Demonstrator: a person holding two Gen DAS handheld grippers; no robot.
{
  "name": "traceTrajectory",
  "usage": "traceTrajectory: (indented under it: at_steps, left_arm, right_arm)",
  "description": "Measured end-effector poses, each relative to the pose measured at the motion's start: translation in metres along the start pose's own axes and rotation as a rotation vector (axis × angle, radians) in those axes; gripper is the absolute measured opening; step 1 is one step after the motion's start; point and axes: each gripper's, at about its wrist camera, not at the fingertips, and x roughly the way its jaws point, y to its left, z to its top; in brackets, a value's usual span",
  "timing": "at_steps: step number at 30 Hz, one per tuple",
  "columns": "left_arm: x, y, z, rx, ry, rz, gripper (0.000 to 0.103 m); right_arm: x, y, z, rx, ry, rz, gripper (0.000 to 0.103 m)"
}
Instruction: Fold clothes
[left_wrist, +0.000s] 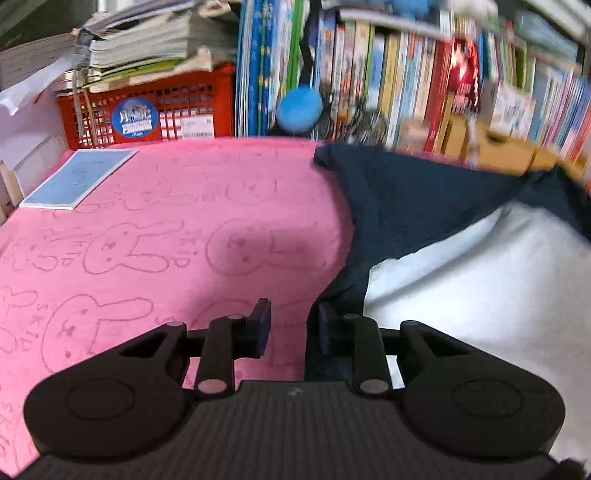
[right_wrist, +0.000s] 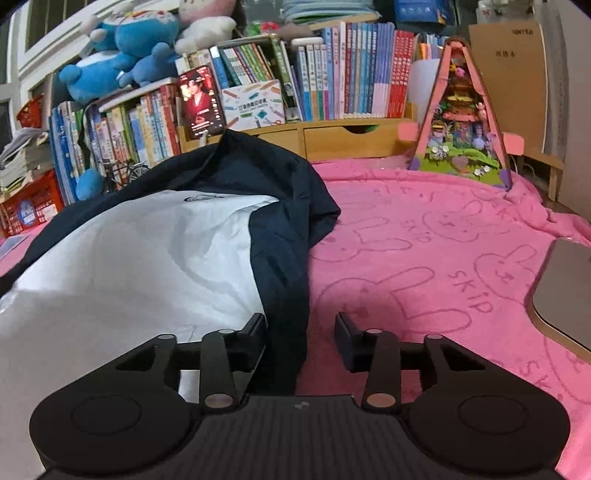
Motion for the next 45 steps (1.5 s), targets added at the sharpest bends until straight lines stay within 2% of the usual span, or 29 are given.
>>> traceTrajectory:
  at_steps: [2,3,4,5,6,7,9,11,13,14,15,17,19,22,24,26,29,34,37,39,41,45]
  left_arm:
    - [-0.014,-0.001,0.007,0.017,-0.041,-0.079,0.027]
    - [-0.02,-0.005,0.009,0.037,-0.057,-0.108,0.035]
    - [-0.026,-0.009,0.011,0.059,-0.072,-0.136,0.058]
    - [-0.028,-0.015,0.012,0.091,-0.078,-0.149,0.072]
    - [-0.024,-0.022,0.013,0.13,-0.079,-0.126,0.092]
    - [-0.02,-0.03,0.013,0.168,-0.079,-0.103,0.097]
    - [-0.01,-0.046,0.014,0.241,-0.076,-0.056,0.097]
    - [0.016,-0.06,0.012,0.269,-0.018,0.003,0.089]
    - [0.039,-0.066,0.007,0.309,0.024,0.083,0.037]
    - [0.044,-0.063,0.005,0.319,0.026,0.121,0.038]
    - [0.044,-0.054,0.005,0.3,0.006,0.118,0.039]
    - [0.042,-0.032,0.007,0.234,0.017,0.078,0.043]
    - [0.038,-0.015,0.004,0.215,0.017,0.08,0.061]
    - [0.036,0.001,0.0,0.205,0.017,0.104,0.076]
    - [0.035,0.012,-0.003,0.199,0.017,0.119,0.083]
    - [0.033,0.019,-0.004,0.169,0.02,0.116,0.083]
    - [0.017,0.021,-0.001,0.122,-0.011,0.078,0.075]
    - [-0.038,-0.001,0.006,0.158,-0.156,-0.039,0.075]
    - [-0.053,-0.033,0.005,0.247,-0.184,-0.13,0.079]
    - [-0.05,-0.054,-0.003,0.307,-0.169,-0.165,0.081]
    - [-0.038,-0.069,-0.016,0.366,-0.134,-0.165,0.081]
    - [-0.011,-0.077,-0.044,0.398,-0.057,-0.125,0.081]
  right_arm:
    - [0.0,0.001,-0.001,-0.007,-0.007,0.015,0.058]
    - [0.0,0.002,-0.002,-0.011,-0.009,0.023,0.061]
    - [0.001,0.004,-0.002,-0.022,-0.009,0.026,0.066]
    - [0.001,0.007,-0.002,-0.038,-0.006,0.02,0.068]
    - [0.002,0.01,-0.002,-0.053,-0.003,0.014,0.069]
    - [0.003,0.013,-0.002,-0.066,-0.001,0.009,0.071]
    - [0.004,0.017,-0.002,-0.079,0.002,0.0,0.072]
    - [0.004,0.016,-0.003,-0.087,0.003,0.001,0.073]
    - [0.004,0.016,-0.003,-0.089,0.003,0.001,0.073]
    - [0.005,0.017,-0.003,-0.092,0.004,-0.004,0.073]
    - [0.005,0.018,-0.003,-0.097,0.004,-0.011,0.073]
    - [0.006,0.02,-0.004,-0.106,0.003,-0.031,0.074]
    - [0.006,0.02,-0.004,-0.1,0.003,-0.046,0.074]
    - [0.007,0.018,-0.005,-0.082,-0.003,-0.083,0.074]
    - [0.007,0.016,-0.004,-0.065,-0.005,-0.098,0.074]
    - [0.007,0.017,-0.004,-0.063,-0.004,-0.103,0.075]
    - [0.002,0.016,-0.002,-0.06,-0.003,-0.101,0.075]
    - [-0.009,0.021,0.018,-0.077,-0.056,-0.059,0.075]
    - [-0.008,0.033,0.038,-0.128,-0.099,-0.06,0.075]
    - [0.0,0.048,0.055,-0.209,-0.127,-0.079,0.075]
    - [0.015,0.062,0.073,-0.28,-0.154,-0.096,0.08]
    - [0.056,0.084,0.115,-0.385,-0.188,-0.132,0.088]
